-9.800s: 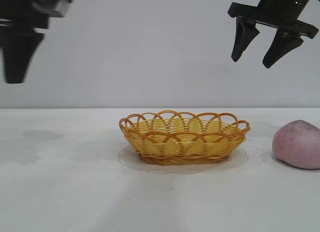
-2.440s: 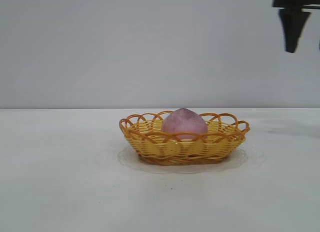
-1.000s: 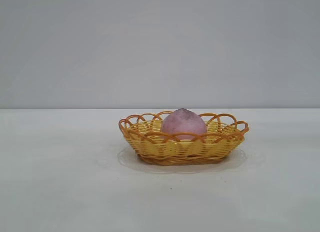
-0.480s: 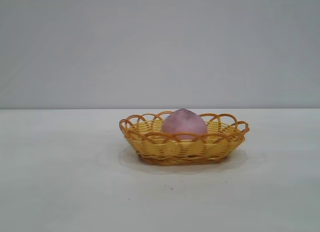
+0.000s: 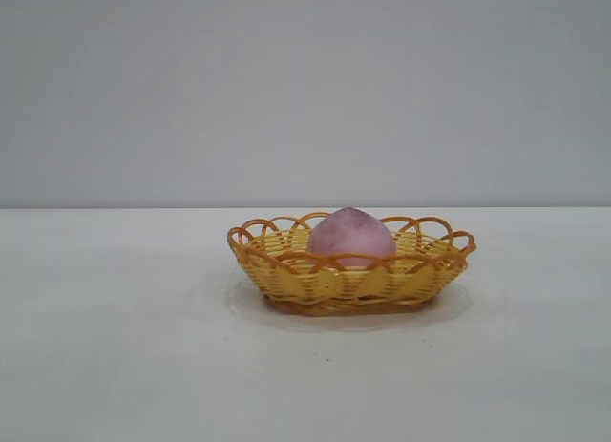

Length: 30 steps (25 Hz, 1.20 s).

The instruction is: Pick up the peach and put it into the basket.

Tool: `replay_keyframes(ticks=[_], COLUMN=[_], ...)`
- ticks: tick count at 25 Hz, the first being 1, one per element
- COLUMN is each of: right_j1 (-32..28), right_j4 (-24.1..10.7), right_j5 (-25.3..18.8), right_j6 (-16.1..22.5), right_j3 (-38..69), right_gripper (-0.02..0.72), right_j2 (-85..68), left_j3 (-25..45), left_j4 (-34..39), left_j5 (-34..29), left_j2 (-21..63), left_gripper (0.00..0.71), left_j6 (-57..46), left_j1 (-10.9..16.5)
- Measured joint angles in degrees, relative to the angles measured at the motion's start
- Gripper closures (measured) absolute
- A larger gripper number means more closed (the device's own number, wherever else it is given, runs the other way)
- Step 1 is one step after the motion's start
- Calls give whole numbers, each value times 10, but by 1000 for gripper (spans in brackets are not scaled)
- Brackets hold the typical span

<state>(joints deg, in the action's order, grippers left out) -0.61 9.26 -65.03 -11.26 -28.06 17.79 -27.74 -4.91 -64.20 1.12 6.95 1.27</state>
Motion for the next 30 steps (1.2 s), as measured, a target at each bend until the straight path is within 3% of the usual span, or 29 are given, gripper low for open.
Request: replay_keyframes(ticks=[7, 16, 30], right_j1=[4, 20, 20], right_j4=[-2, -33, -34], right_j5=[0, -2, -3], right_j6=[1, 44, 45], right_j3=[0, 0, 0], right_gripper=[249, 249, 249], right_j2=[-31, -178, -187], left_j3=[0, 0, 0], left_j4=[0, 0, 0], left_j5=[0, 0, 0], left_j2=[0, 0, 0], left_gripper=[238, 238, 238], left_j6=[0, 0, 0], left_j1=[0, 0, 0])
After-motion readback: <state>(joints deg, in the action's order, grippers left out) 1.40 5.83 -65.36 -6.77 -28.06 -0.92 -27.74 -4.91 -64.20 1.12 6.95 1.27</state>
